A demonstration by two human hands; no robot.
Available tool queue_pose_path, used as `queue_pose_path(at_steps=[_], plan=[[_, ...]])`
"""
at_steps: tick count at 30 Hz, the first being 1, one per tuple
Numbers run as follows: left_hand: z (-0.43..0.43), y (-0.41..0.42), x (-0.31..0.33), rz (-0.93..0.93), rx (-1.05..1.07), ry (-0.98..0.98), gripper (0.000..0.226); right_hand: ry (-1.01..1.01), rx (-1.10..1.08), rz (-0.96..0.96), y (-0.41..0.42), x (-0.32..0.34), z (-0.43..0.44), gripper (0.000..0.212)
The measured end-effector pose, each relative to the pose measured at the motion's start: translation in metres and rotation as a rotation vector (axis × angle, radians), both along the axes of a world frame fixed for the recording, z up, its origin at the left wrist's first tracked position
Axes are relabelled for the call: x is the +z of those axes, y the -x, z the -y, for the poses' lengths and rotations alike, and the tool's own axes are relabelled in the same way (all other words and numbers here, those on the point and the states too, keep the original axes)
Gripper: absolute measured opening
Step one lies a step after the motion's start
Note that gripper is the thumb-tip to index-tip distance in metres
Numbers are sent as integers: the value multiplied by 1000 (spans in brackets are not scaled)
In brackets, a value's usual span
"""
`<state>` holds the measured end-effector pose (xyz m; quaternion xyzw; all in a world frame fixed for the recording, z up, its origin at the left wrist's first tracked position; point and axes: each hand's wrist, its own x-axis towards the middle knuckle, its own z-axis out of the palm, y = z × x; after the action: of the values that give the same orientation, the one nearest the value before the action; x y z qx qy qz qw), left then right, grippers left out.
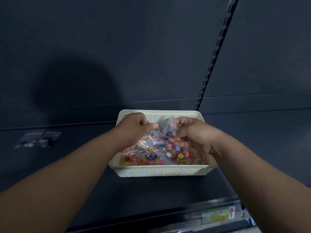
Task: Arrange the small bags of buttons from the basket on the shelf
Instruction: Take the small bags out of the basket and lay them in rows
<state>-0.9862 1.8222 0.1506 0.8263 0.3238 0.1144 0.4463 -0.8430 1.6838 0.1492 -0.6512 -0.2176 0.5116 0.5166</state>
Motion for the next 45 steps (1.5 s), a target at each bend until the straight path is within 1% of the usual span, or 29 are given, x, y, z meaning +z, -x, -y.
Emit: queue_pose_path(at_steps=[3, 6, 10, 12, 18, 21, 22, 24, 26, 27, 30, 33, 34, 36, 37, 39, 40, 43, 45], plan=[[6, 8, 11, 117, 37, 222, 29, -42, -16, -20, 6, 5, -5, 14], [7, 18, 22, 159, 78, 379, 22, -62, -32, -14, 16, 15, -13, 8], [0, 38, 33, 214, 94, 585, 11, -99, -13, 7, 36, 31, -26, 11], [-6, 50, 37, 241, 94, 645, 12, -121, 8, 27, 48, 37, -36, 14], [-35, 97, 40, 250, 111, 583, 21, -162, 84, 8, 90, 53, -71, 17], [-59, 126, 39, 233, 113, 565, 21, -156, 99, 86, 113, 53, -95, 18], [-67, 135, 39, 229, 105, 576, 21, -146, 108, 119, 123, 53, -102, 16], [-82, 153, 40, 225, 79, 614, 21, -119, 155, 190, 142, 51, -118, 3], [-95, 168, 41, 219, 49, 640, 23, -86, 218, 250, 160, 47, -134, 28], [-100, 175, 40, 211, 43, 644, 23, -68, 247, 261, 170, 45, -141, 34], [-117, 192, 36, 191, 97, 634, 24, -17, 300, 271, 196, 39, -161, 32], [-135, 205, 28, 255, 230, 668, 20, -35, 228, 222, 215, 32, -182, 21], [-141, 209, 25, 307, 262, 710, 18, -54, 166, 160, 219, 30, -189, 24], [-150, 216, 19, 393, 282, 822, 26, -89, 7, 28, 227, 24, -203, 32], [-155, 220, 14, 400, 278, 862, 31, -100, -61, -27, 230, 20, -210, 31], [-157, 223, 4, 367, 266, 873, 38, -116, -125, -89, 234, 15, -217, 24], [-159, 225, -1, 355, 274, 861, 36, -116, -136, -98, 237, 12, -221, 20], [-169, 227, -9, 377, 358, 805, 11, -94, -128, -104, 241, 3, -230, 8], [-181, 230, -12, 365, 426, 741, 9, -48, -122, -62, 240, -4, -235, 5]])
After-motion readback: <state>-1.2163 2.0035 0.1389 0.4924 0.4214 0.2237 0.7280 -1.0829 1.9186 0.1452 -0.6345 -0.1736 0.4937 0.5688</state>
